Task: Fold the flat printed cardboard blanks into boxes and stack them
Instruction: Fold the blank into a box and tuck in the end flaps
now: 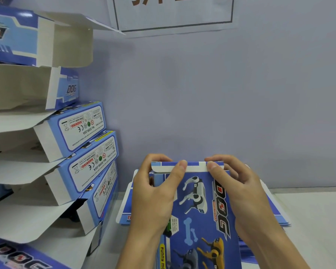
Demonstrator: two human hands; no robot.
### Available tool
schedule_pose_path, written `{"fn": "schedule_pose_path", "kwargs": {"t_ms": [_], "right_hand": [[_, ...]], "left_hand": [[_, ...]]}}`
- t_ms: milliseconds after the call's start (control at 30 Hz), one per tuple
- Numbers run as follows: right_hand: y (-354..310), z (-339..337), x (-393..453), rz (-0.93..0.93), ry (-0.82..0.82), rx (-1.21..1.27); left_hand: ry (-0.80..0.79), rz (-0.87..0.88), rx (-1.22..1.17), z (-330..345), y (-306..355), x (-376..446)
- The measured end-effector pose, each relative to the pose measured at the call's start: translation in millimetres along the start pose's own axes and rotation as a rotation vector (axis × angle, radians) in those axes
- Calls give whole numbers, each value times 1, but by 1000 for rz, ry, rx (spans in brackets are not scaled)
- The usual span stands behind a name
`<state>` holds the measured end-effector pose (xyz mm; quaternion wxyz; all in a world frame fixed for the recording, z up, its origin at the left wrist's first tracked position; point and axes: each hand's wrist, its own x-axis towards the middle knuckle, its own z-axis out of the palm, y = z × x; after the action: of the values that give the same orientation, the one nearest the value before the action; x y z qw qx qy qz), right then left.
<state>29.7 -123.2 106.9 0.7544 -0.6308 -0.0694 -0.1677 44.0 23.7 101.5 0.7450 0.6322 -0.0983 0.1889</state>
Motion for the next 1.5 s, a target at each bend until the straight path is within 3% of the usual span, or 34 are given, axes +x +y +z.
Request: {"fn": "schedule_pose_path", "kwargs": {"t_ms": [133, 733, 967, 1300, 1500], "right_hand": [[2, 3, 0, 5, -21, -4], [6, -6, 2, 44, 5, 60], [17, -10, 5, 58, 99, 112], [4, -16, 2, -7, -68, 128], [2, -12, -2, -72, -91, 125]], "left_hand": [[27, -50, 2, -4, 1, 2], [-147, -85, -68, -9, 3, 4], [-202, -158, -88, -10, 3, 2], [-211, -55, -101, -5, 8, -3], [-136, -39, -120, -8, 7, 0]]}}
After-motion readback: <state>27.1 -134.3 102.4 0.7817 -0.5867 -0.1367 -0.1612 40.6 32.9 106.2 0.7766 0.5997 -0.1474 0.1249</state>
